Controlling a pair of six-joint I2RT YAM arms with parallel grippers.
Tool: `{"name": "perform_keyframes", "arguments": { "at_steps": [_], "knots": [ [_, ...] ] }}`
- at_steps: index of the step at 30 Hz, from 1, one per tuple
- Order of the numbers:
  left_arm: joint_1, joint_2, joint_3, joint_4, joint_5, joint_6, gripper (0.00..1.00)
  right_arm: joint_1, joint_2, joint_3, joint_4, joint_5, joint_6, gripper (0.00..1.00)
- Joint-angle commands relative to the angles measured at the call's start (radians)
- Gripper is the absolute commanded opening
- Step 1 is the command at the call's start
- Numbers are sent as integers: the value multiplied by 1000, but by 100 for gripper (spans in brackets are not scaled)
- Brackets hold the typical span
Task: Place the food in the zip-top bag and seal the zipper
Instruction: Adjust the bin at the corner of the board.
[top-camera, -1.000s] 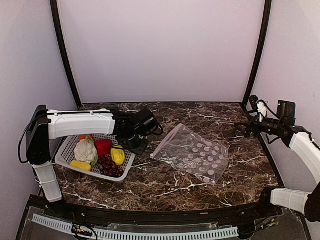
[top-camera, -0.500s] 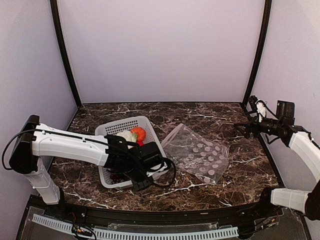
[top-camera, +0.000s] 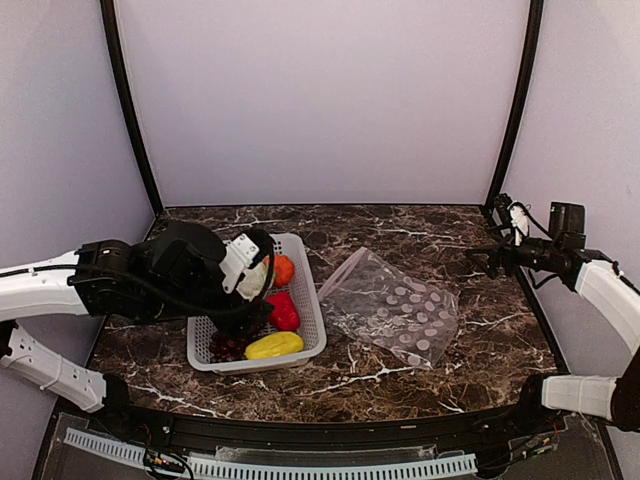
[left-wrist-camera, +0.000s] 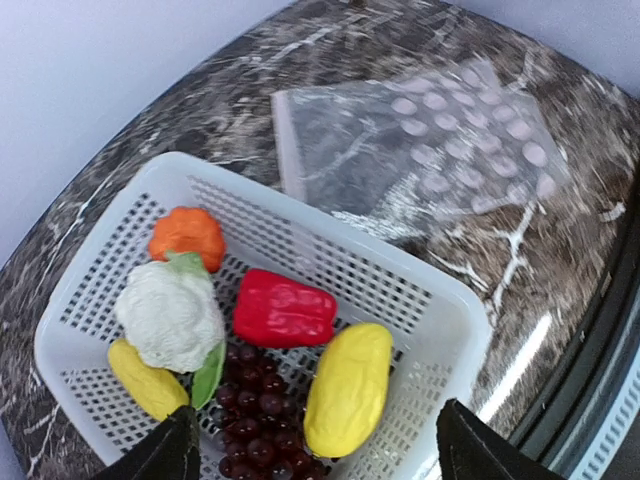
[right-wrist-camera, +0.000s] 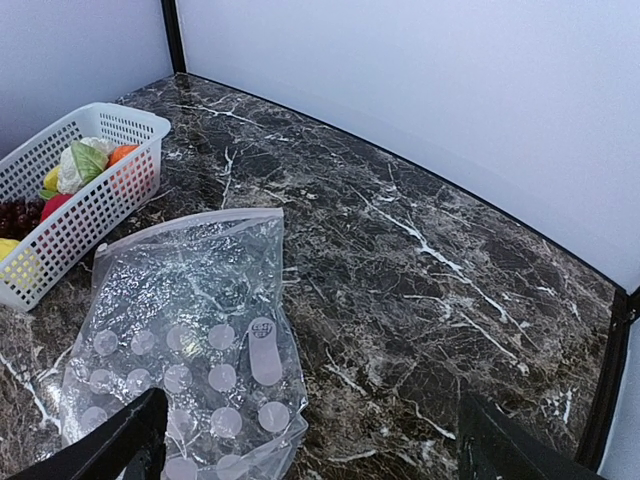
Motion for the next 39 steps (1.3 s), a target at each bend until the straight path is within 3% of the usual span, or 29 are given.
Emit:
{"name": "perform_keyframes", "arguments": {
  "at_steps": [1,4,9,13,20,26,36,39],
  "knots": [
    [143,-9,32,-82,-213,-253,80,5,10,-9,13,-27,13,97],
    [312,-23,7,-184,-168,-411,71,13,16,-7,16,-18,12,97],
    [472,-39,-97,-168,-47,-458,56,21,20,-7,13,-24,16,97],
    [557,4,-145,-140,45,-452,51,23,19,-9,13,-24,14,97],
    [590,125,-172,-129,71,-450,44,26,15,-12,12,-12,4,97],
    [610,155,-184,-88,48,-431,26,26,20,-11,10,-10,4,97],
    [644,188,-205,15,61,-198,10,38,45,-7,-5,1,-17,97],
    [659,203,-193,16,70,-206,10,57,57,14,-32,6,-21,96]
  ]
}}
